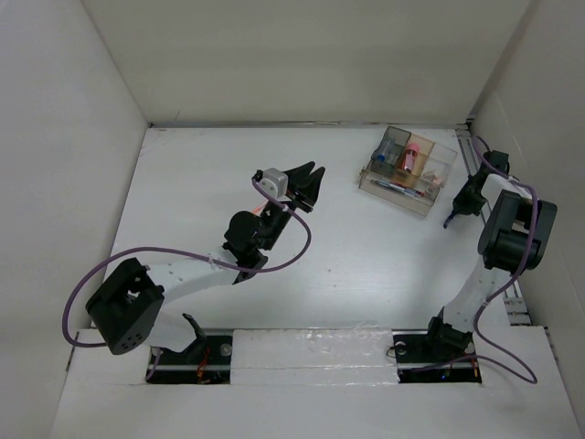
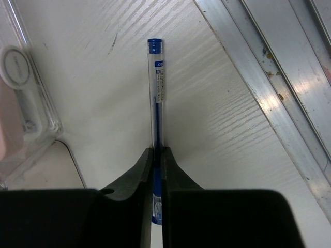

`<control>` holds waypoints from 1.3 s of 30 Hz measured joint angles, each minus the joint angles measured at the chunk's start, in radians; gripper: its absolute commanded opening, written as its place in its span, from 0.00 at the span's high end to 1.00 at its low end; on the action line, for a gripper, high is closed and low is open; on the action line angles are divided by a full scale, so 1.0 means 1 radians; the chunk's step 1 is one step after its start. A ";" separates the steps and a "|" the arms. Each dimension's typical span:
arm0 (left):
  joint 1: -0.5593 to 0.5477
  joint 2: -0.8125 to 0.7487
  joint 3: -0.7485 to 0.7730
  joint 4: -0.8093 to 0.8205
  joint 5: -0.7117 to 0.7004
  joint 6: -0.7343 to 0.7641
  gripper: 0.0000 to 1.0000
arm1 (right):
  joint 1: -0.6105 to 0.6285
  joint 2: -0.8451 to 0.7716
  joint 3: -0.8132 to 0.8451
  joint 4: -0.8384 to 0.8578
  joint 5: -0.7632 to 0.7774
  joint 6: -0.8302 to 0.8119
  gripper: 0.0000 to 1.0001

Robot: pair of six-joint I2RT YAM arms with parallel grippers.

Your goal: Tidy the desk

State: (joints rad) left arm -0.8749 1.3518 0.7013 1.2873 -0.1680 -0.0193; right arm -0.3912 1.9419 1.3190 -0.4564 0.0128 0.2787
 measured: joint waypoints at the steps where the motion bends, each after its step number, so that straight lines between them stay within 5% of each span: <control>1: 0.000 0.000 0.000 0.001 0.002 -0.001 0.73 | 0.000 0.000 0.000 -0.001 0.000 -0.002 0.97; 10: 0.000 0.003 0.000 0.002 0.011 -0.008 0.73 | 0.000 -0.034 -0.050 0.045 0.014 -0.003 1.00; 18: 0.000 0.015 0.000 0.002 0.026 -0.017 0.73 | 0.011 -0.310 -0.192 0.184 0.017 -0.010 1.00; 24: 0.000 0.020 0.000 0.003 0.035 -0.023 0.73 | 0.132 -0.461 -0.219 0.362 -0.017 -0.117 1.00; 32: -0.008 0.020 0.000 0.002 0.027 -0.015 0.73 | 0.395 -0.231 0.098 0.192 -0.122 -0.479 1.00; 39: -0.016 0.020 0.000 0.002 0.016 -0.006 0.73 | 0.483 -0.155 0.133 0.088 -0.099 -0.668 1.00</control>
State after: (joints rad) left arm -0.8909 1.3716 0.7013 1.2892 -0.1520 -0.0254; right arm 0.0914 1.7870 1.4517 -0.3683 -0.0860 -0.3889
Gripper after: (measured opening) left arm 0.273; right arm 0.091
